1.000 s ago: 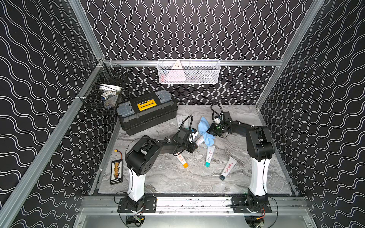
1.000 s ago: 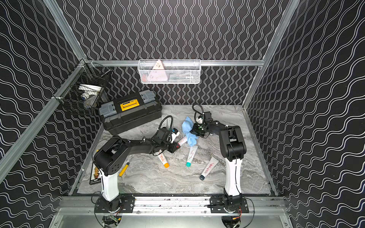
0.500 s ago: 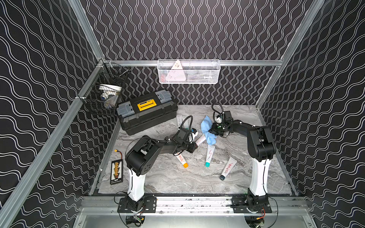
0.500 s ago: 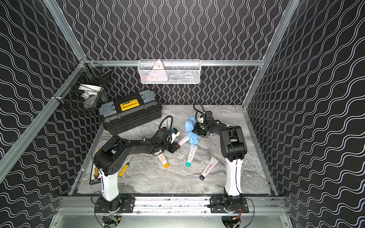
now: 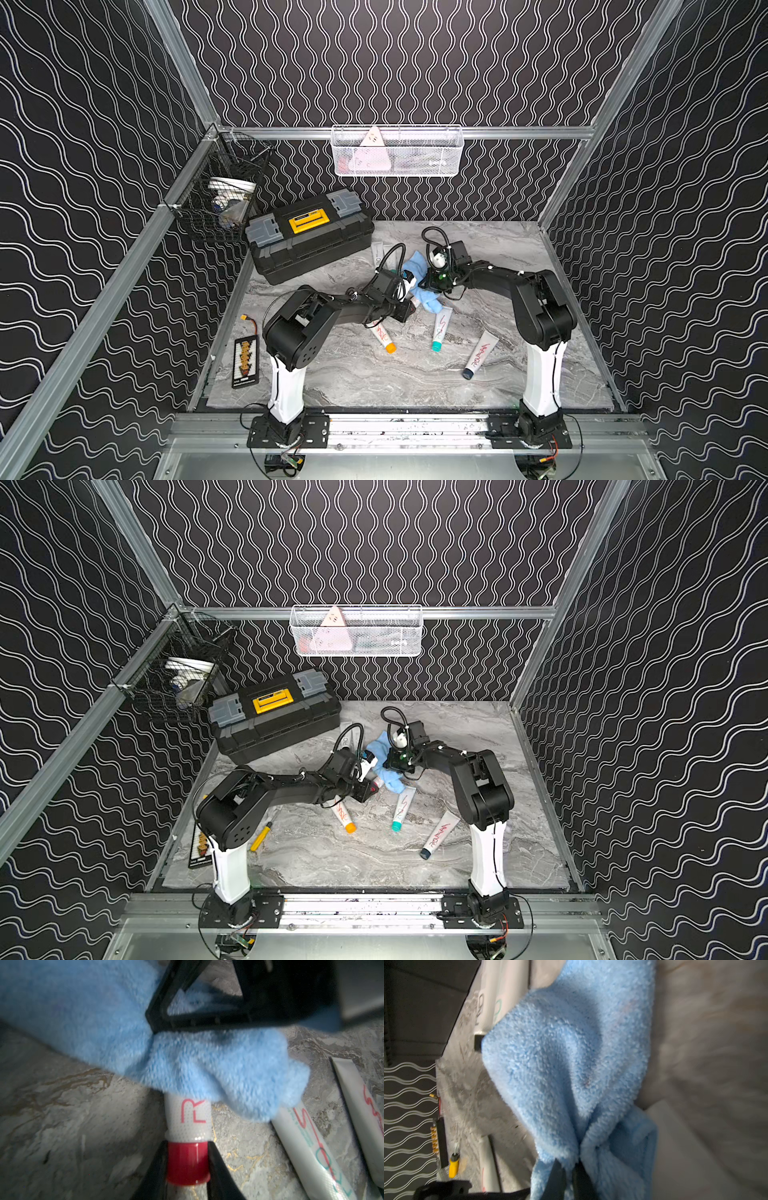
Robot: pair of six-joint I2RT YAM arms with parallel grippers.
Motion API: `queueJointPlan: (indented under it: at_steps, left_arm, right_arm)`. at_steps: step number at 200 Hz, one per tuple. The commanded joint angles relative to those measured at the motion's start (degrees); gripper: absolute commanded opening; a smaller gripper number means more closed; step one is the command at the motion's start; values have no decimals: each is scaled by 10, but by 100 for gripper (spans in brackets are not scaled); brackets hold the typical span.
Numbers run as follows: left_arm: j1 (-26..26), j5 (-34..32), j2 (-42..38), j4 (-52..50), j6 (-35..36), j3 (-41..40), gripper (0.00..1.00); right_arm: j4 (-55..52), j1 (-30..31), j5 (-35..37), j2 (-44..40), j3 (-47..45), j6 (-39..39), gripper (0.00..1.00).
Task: Wipe the surface of the toothpaste tube
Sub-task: Wipe the dirt from the toothpaste tube.
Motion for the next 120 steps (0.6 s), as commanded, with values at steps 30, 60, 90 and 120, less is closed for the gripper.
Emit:
queueJointPlan:
  at_steps: [30, 60, 90, 120]
  left_arm:
    - [1, -11, 0, -14, 4, 0, 16]
    - [1, -10, 0, -14, 3, -1, 16]
    - [0, -12, -3, -14, 4, -2, 16]
    - [0, -10, -3, -12, 3, -3, 16]
  right_arm:
    - [-24, 32, -70, -40, -42, 61, 0]
    - [0, 32, -93, -53, -58, 87, 0]
    - [-1, 31, -91, -50, -61, 81, 0]
    - [-19, 29, -69, -40, -57, 60, 0]
